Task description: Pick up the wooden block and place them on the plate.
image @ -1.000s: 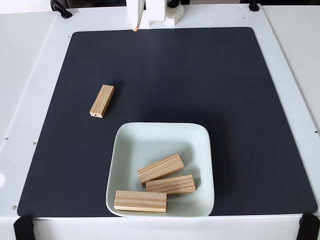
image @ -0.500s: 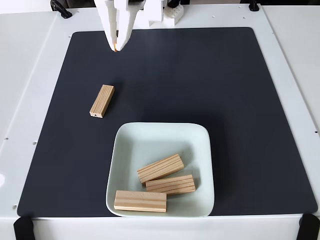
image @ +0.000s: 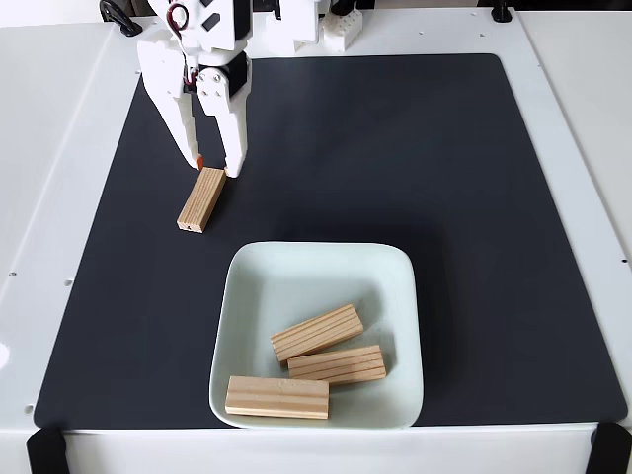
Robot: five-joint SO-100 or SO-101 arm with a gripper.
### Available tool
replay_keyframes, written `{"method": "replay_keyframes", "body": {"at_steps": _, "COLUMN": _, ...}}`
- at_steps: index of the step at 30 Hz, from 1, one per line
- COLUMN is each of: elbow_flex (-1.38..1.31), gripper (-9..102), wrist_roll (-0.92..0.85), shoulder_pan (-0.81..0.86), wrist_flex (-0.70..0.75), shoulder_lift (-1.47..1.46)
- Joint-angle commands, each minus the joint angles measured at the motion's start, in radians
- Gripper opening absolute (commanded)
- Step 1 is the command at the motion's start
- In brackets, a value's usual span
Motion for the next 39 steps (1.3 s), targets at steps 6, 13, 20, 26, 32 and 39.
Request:
{"method": "replay_keyframes", "body": {"at_steps": 6, "elbow_flex": -0.054, "gripper": 40, "wrist_roll": -0.124, "shoulder_pan": 0.081, "wrist_flex": 0.092, "shoulder_lift": -0.006}}
{"method": "replay_keyframes", "body": {"at_steps": 13, "elbow_flex": -0.086, "gripper": 40, "wrist_roll": -0.169, "shoulder_pan": 0.115, "wrist_flex": 0.072, "shoulder_lift": -0.12}}
{"method": "replay_keyframes", "body": {"at_steps": 20, "elbow_flex": -0.206, "gripper": 40, "wrist_roll": -0.164, "shoulder_pan": 0.115, "wrist_flex": 0.038, "shoulder_lift": -0.241}}
{"method": "replay_keyframes", "body": {"at_steps": 26, "elbow_flex": -0.255, "gripper": 40, "wrist_roll": -0.153, "shoulder_pan": 0.112, "wrist_flex": 0.038, "shoulder_lift": -0.295}}
{"method": "replay_keyframes", "body": {"at_steps": 32, "elbow_flex": -0.256, "gripper": 40, "wrist_roll": -0.152, "shoulder_pan": 0.104, "wrist_flex": -0.002, "shoulder_lift": -0.324}}
{"method": "replay_keyframes", "body": {"at_steps": 39, "elbow_flex": -0.245, "gripper": 40, "wrist_roll": -0.094, "shoulder_pan": 0.074, "wrist_flex": -0.002, "shoulder_lift": -0.327}}
